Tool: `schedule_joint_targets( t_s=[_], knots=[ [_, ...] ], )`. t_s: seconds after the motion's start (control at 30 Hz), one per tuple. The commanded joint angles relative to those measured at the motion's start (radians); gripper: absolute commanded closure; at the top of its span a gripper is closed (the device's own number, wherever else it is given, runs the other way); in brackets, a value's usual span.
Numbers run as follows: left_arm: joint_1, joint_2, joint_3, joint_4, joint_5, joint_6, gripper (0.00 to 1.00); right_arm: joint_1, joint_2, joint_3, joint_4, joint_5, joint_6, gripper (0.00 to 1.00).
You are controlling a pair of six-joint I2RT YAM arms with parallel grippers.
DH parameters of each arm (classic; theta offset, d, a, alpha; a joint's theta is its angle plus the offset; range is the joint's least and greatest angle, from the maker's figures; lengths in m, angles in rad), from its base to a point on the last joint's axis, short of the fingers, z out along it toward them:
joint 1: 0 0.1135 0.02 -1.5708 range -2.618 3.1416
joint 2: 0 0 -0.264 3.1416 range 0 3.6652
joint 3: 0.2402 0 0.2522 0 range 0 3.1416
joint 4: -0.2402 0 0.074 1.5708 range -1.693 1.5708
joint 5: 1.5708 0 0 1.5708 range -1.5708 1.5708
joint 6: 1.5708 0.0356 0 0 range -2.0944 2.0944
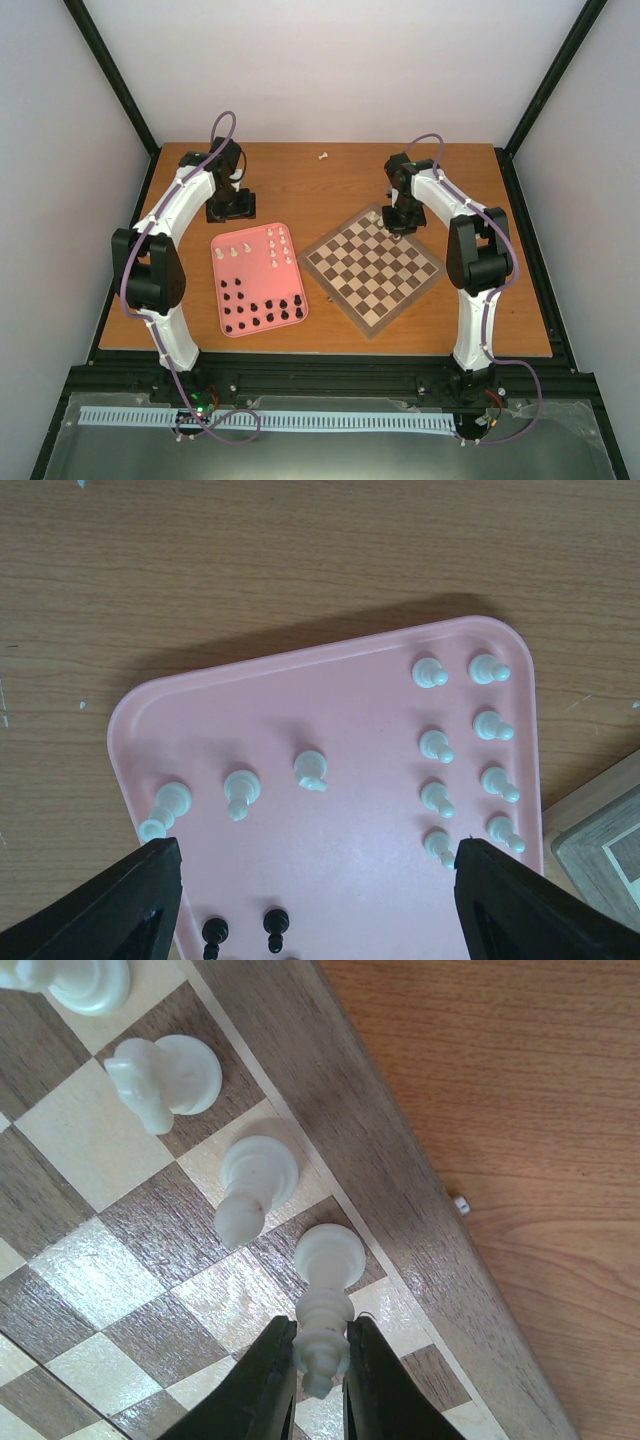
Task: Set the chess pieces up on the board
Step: Place the chess piece on the chessboard.
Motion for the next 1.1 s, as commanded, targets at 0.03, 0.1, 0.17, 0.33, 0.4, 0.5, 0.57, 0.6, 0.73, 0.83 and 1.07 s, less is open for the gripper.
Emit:
schedule_joint_targets(
  t_s=[0.03, 0.1, 0.17, 0.33, 0.4, 0.5, 0.57, 0.6, 0.73, 0.83, 1.07],
  knots=[
    [0.008, -0.001, 0.022, 0.002, 0.005, 0.016, 0.23, 0.012, -0.012, -0.014, -0.008, -0.012, 0.005, 0.84],
    [0.008, -0.002, 0.021, 0.002, 0.005, 0.015, 0.23, 0.013, -0.013, -0.016, -0.009, -0.009, 0.005, 0.82],
    [0.008, -0.001, 0.021, 0.002, 0.005, 0.015, 0.23, 0.013, -0.014, -0.014, -0.010, -0.009, 0.005, 0.82],
    [0.008, -0.002, 0.021, 0.002, 0.004, 0.015, 0.23, 0.015, -0.017, -0.017, -0.013, -0.007, 0.005, 0.81],
    [0.008, -0.002, 0.019, 0.002, 0.005, 0.015, 0.23, 0.015, -0.020, -0.018, -0.013, -0.002, 0.004, 0.81],
    [0.008, -0.002, 0.020, 0.002, 0.006, 0.015, 0.23, 0.016, -0.027, -0.016, -0.011, -0.001, 0.002, 0.75],
    [0.008, -0.002, 0.021, 0.002, 0.007, 0.017, 0.23, 0.016, -0.034, -0.015, -0.009, -0.002, 0.000, 0.71],
    [0.008, -0.002, 0.021, 0.002, 0.007, 0.016, 0.23, 0.015, -0.038, -0.014, -0.009, -0.001, -0.001, 0.68],
    [0.008, -0.001, 0.023, 0.002, 0.008, 0.016, 0.23, 0.016, -0.055, -0.006, -0.014, 0.007, -0.004, 0.61],
    [0.008, -0.002, 0.027, -0.001, 0.008, 0.016, 0.23, 0.015, -0.070, 0.009, -0.034, 0.010, -0.008, 0.58],
    [0.008, -0.024, 0.030, -0.006, 0.019, 0.019, 0.12, 0.016, -0.203, 0.037, -0.044, 0.025, -0.010, 0.24]
  ],
)
